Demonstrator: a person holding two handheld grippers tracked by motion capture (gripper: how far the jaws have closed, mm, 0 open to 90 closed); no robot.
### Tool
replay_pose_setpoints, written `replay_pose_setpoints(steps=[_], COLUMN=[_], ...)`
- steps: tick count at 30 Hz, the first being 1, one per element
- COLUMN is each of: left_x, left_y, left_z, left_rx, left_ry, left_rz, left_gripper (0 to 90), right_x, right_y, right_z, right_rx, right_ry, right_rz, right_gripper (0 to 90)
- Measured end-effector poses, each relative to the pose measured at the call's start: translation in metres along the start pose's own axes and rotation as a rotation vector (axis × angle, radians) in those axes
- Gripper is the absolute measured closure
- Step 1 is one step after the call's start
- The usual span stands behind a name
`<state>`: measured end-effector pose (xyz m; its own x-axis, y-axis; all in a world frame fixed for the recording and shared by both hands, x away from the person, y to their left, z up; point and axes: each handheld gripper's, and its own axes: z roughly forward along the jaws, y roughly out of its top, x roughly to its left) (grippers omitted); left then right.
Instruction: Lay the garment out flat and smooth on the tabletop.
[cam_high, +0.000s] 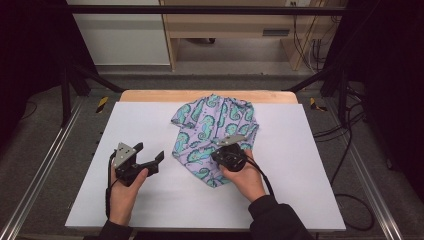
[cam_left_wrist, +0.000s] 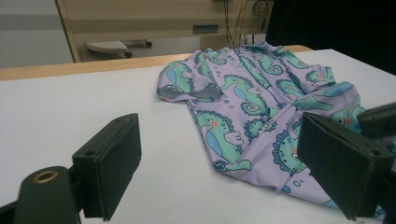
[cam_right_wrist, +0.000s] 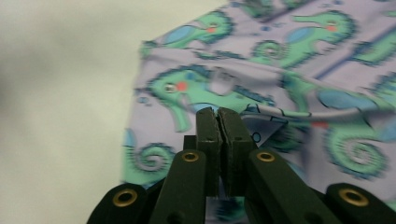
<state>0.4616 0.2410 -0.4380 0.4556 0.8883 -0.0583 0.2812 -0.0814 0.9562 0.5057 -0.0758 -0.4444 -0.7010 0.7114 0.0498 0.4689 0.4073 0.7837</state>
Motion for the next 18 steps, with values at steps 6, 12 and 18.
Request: replay_pose_setpoints(steps=[6,12,18], left_x=[0.001,0.003,0.005], left_y=[0.002,0.003,0.004], left_z=[-0.002,-0.004,-0.006], left_rx=[-0.001,0.001,0.004], left_ry=[0.004,0.004,0.009], left_rz=[-0.002,-0.005,-0.011], left_gripper=[14.0,14.1,14.1], right_x=[0.041,0.074,0.093], right_y=[-0.004,-0.022,-0.035], right_z=[0.009,0.01,0.007], right_rx=[0.028,0.07,0.071], right_ry=[0.082,0.141,0.192], right_rz=[-0.087,-0.141,-0.142], right_gripper=[87.6,87.6,87.4])
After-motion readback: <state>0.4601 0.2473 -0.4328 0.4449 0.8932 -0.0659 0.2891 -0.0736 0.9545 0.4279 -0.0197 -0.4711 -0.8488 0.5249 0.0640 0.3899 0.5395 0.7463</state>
